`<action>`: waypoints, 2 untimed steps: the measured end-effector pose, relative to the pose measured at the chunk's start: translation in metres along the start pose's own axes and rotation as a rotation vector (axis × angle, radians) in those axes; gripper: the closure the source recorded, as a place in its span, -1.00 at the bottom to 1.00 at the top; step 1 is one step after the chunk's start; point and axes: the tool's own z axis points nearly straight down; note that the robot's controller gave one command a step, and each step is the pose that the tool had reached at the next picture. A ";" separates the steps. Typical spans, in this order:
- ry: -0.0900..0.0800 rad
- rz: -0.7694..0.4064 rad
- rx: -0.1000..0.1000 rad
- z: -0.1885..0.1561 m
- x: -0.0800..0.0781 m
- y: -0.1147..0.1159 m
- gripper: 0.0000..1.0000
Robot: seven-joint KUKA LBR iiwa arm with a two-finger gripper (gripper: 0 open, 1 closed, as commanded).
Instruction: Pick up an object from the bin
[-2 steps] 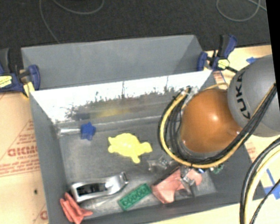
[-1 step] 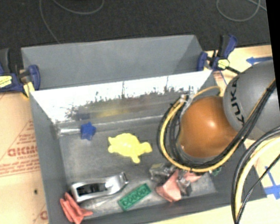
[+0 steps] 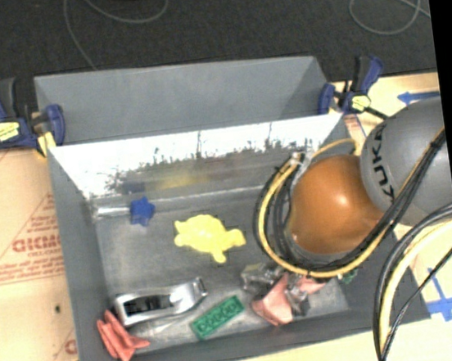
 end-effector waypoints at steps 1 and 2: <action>-0.001 0.000 0.000 -0.001 0.000 0.000 1.00; 0.001 0.000 -0.002 -0.008 0.001 0.001 1.00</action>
Offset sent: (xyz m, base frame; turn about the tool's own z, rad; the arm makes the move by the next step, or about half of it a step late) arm 0.0002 0.0000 0.0561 0.0000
